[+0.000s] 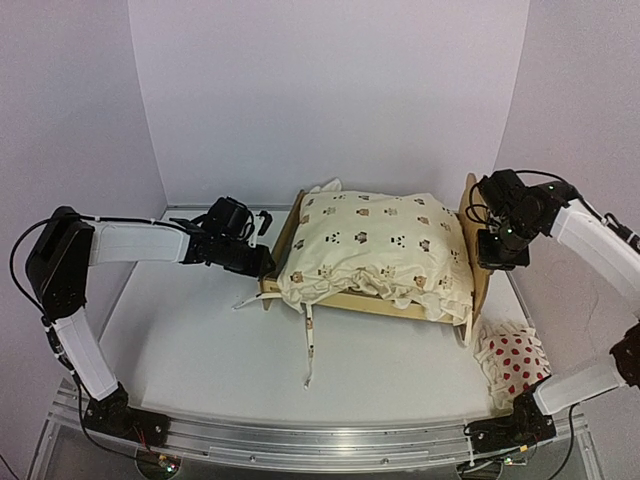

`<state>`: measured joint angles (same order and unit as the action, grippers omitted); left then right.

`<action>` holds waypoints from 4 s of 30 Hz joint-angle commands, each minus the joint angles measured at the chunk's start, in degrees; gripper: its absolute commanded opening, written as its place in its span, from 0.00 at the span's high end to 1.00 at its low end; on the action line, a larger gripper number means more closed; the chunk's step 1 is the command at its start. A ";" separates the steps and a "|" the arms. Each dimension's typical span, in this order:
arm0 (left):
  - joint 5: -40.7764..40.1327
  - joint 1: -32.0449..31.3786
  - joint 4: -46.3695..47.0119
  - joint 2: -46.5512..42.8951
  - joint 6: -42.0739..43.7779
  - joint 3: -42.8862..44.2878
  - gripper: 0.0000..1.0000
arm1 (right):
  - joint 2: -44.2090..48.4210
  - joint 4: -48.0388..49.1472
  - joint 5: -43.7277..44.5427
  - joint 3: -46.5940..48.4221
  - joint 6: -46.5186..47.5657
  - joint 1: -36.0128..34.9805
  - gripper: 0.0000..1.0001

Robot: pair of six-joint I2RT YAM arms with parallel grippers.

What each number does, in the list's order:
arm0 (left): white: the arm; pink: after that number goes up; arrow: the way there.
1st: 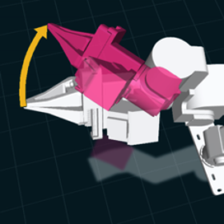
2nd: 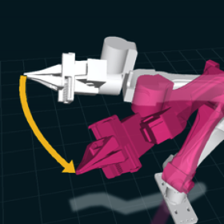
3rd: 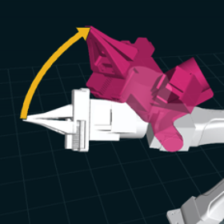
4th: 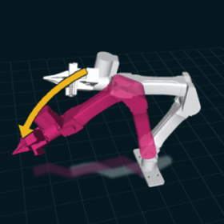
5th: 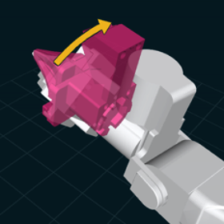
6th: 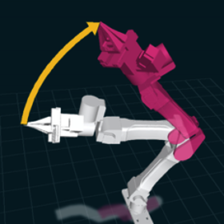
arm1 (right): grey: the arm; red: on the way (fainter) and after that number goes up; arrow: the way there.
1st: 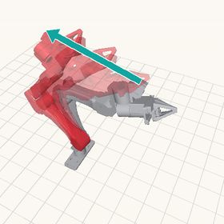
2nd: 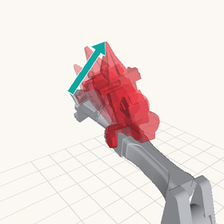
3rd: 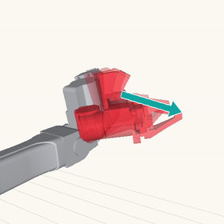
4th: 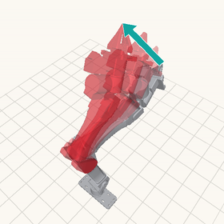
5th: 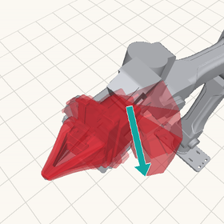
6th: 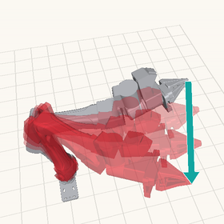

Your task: Set up the pet bed

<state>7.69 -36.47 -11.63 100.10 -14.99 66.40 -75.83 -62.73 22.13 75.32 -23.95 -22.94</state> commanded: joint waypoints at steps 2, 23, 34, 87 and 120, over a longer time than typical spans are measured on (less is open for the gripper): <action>-3.90 -1.88 -1.98 -6.79 -3.60 -6.77 0.80 | -6.29 6.76 -14.81 3.89 8.05 -1.35 0.93; -17.76 -5.58 -18.87 -40.34 -14.01 -20.47 0.45 | -20.77 14.84 -24.49 11.87 11.74 -8.82 0.74; -21.70 -7.86 -16.51 -24.60 -4.72 6.18 0.17 | -10.62 13.57 -13.41 10.30 12.55 -6.09 0.14; -17.39 -23.78 -9.52 39.13 43.65 57.22 0.40 | 23.20 8.52 -11.77 -18.37 7.15 -5.58 0.08; -24.95 -23.33 5.32 19.06 35.97 40.28 1.00 | 19.68 16.74 -35.89 -11.38 11.65 -5.56 0.25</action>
<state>-13.26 -60.34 -11.29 127.78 24.90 107.89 -54.61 -52.23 -2.27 61.10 -14.23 -28.40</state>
